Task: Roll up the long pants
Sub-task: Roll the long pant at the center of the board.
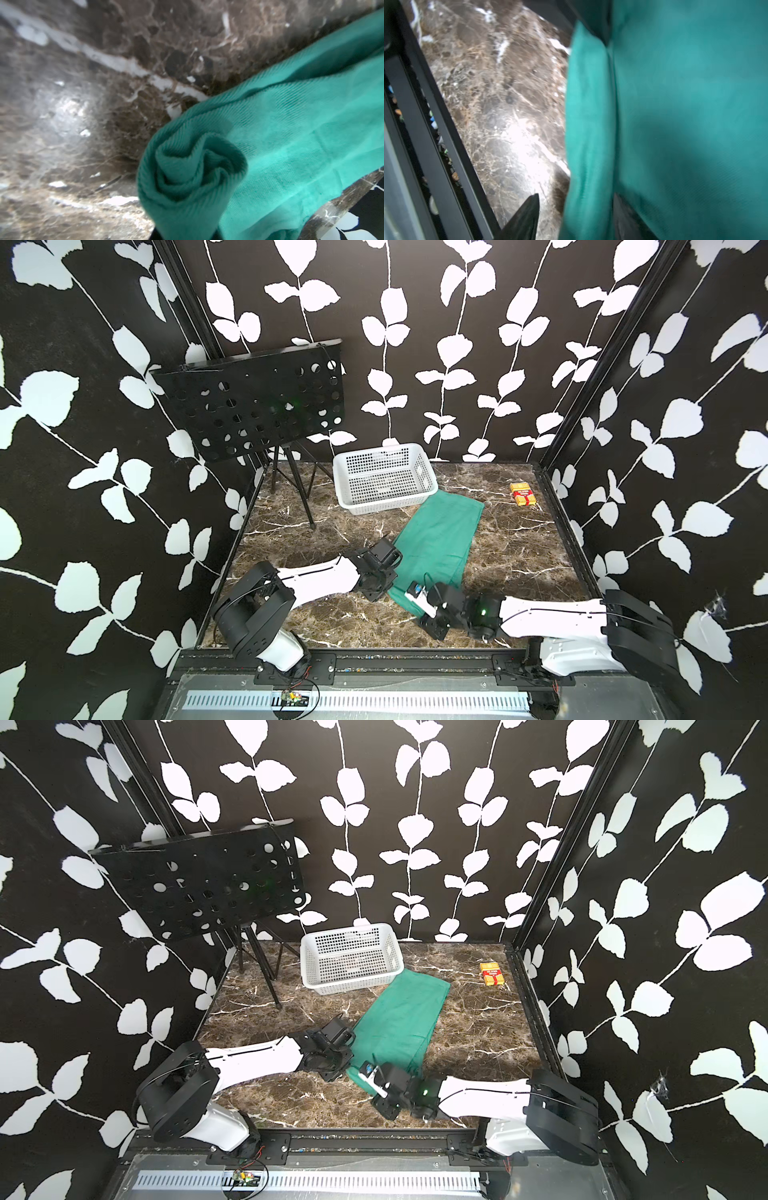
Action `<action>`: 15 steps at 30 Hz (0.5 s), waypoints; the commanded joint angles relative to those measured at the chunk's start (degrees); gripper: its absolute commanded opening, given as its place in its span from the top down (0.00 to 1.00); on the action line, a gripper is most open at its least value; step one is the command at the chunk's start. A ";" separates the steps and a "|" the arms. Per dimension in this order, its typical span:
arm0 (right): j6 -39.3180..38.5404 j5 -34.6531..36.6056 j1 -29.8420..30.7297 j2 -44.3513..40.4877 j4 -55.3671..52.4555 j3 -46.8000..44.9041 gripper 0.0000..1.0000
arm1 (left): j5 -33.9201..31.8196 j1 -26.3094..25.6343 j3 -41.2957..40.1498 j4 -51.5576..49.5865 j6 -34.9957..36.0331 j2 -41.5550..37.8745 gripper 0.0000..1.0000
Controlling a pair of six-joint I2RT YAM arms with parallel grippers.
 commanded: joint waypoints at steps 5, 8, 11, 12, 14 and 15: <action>-9.54 21.20 8.25 7.60 6.57 3.68 0.41 | 1.26 0.19 0.21 -5.49 -1.32 -0.59 0.95; -9.09 25.71 10.05 11.46 8.08 4.35 0.45 | 1.46 0.23 0.24 -5.90 -1.89 -0.75 0.94; -6.86 29.49 10.80 15.02 8.52 4.74 0.57 | 1.80 0.22 0.15 -6.31 -2.65 -1.07 0.94; -5.97 31.29 10.84 16.17 8.08 5.08 0.63 | 1.89 0.23 0.20 -6.66 -3.02 -1.19 0.93; -4.08 33.94 10.87 17.15 6.02 5.88 0.79 | 2.01 0.32 0.22 -7.11 -3.42 -1.44 0.90; -3.30 34.00 10.81 16.84 5.27 6.02 0.85 | 2.04 0.30 0.24 -7.24 -3.60 -1.68 0.87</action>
